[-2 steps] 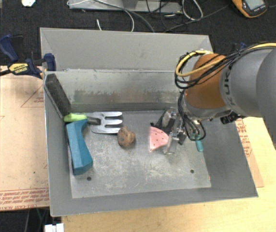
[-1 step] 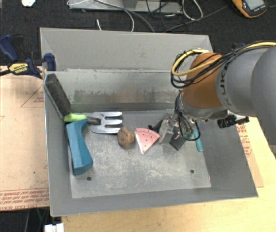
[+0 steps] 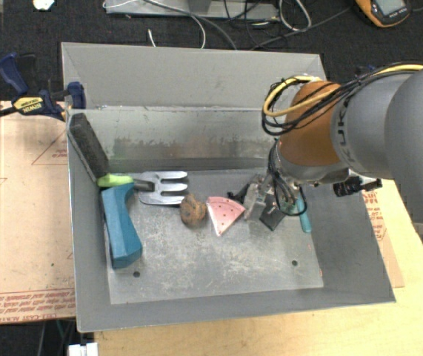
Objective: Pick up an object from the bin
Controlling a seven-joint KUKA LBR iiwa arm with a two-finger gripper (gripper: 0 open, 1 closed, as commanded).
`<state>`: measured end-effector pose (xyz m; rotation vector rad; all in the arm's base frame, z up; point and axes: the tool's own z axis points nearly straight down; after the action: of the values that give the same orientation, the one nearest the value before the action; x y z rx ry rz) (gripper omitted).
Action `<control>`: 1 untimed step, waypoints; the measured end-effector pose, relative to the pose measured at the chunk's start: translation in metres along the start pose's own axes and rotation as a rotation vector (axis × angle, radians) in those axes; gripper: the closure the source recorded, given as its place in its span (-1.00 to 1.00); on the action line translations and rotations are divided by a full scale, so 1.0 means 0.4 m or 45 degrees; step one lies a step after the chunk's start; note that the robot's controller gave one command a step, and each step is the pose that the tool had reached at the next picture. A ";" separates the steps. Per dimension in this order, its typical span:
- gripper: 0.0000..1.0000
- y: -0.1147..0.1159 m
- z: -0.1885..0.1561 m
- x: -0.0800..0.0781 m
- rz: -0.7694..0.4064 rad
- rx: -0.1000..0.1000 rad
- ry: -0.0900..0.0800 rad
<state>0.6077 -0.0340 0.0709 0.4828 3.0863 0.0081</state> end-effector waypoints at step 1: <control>1.00 -0.001 -0.049 0.006 0.000 0.002 0.011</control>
Offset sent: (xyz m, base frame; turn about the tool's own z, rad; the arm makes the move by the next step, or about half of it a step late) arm -0.0026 0.0002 0.0758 0.0001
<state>0.6048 -0.0337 0.0906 0.4838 3.0951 0.0076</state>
